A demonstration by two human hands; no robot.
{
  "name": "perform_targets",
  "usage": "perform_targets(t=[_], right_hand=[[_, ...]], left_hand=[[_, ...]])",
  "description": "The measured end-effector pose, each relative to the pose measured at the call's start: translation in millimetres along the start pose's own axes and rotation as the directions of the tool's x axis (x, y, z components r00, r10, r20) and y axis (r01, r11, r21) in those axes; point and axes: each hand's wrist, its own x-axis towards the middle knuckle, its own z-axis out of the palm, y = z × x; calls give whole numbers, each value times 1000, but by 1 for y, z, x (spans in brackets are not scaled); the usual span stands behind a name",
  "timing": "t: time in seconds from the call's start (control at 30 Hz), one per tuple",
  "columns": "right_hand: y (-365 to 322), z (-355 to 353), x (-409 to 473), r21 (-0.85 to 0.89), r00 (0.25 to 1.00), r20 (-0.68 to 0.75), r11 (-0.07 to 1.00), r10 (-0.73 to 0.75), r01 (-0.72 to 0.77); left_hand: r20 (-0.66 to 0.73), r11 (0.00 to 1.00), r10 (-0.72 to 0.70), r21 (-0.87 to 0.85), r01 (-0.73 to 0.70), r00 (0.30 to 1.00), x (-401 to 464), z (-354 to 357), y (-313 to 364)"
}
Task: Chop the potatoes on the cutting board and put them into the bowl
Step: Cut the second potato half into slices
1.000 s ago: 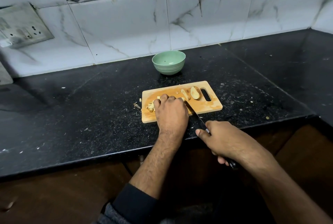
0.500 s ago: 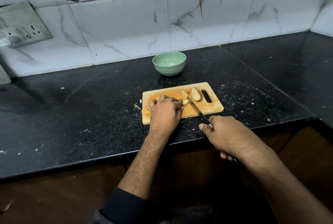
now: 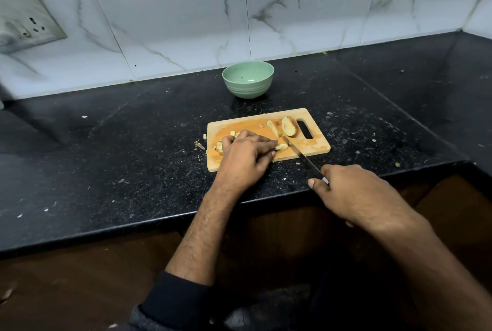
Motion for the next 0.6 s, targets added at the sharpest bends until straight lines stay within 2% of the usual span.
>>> perform_targets(t=[0.13, 0.27, 0.4, 0.6], right_hand=[[-6, 7, -3, 3, 1000, -9, 1000, -14, 14], [-13, 8, -3, 12, 1000, -3, 1000, -15, 15], [-15, 10, -4, 22, 1000, -11, 1000, -16, 17], [-14, 5, -6, 56, 1000, 12, 998, -23, 22]], left_hand=[[-18, 1000, -18, -12, 18, 1000, -3, -2, 1], [-92, 999, -2, 48, 6, 996, -7, -2, 5], [-83, 994, -9, 105, 18, 997, -7, -1, 8], [-76, 998, -62, 21, 64, 995, -7, -1, 7]])
